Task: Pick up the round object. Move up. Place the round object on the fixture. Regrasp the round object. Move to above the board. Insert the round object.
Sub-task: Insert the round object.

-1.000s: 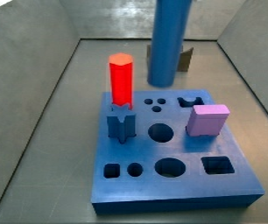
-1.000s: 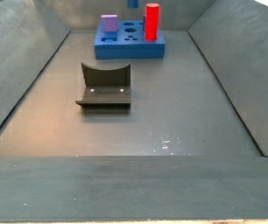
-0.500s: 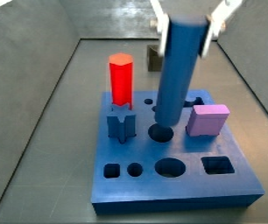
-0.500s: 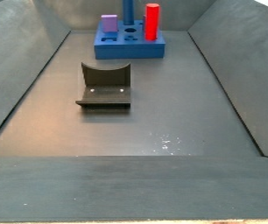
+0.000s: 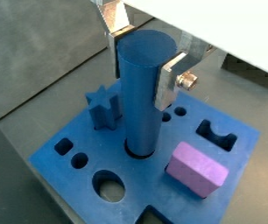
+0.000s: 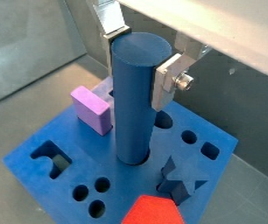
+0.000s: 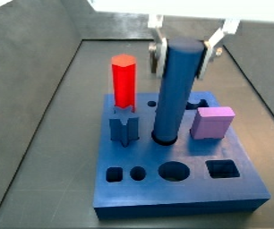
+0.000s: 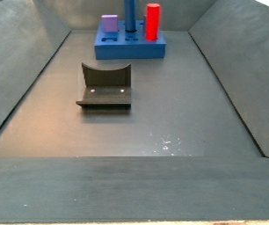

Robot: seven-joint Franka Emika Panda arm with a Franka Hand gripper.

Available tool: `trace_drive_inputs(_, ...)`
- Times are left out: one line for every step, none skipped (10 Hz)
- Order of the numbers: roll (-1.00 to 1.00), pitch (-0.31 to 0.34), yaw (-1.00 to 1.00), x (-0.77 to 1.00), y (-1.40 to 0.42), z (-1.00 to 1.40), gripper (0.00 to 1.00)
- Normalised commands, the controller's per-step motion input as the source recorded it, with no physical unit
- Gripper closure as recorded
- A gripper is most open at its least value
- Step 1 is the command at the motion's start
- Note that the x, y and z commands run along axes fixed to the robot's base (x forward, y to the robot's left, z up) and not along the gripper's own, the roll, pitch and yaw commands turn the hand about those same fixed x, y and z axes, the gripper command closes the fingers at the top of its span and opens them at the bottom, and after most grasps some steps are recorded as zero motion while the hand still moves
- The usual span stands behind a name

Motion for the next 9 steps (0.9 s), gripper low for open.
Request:
trace_drive_inputs(0.01,-0.043,0.03,-0.02,-0.2,-0.31,1.0)
trace_drive_inputs(0.0,-0.063,0.03,-0.03,-0.23,-0.37,1.0)
trace_drive_inputs(0.0,-0.061,0.0,0.0,-0.2,-0.57,1.0)
trace_drive_inputs(0.07,-0.064,0.0,0.0,-0.17,-0.89,1.0)
trace_drive_inputs(0.07,-0.047,0.0,0.05,-0.16,-0.94,1.0)
trace_drive_inputs(0.04,-0.027,0.0,0.09,-0.11,-0.84,1.0)
trace_drive_inputs(0.0,-0.014,0.0,0.05,-0.03,-0.54,1.0)
trace_drive_inputs(-0.07,-0.011,-0.02,0.02,0.0,-0.15,1.0)
trace_drive_inputs(0.0,0.0,0.0,0.0,0.0,0.0,1.0)
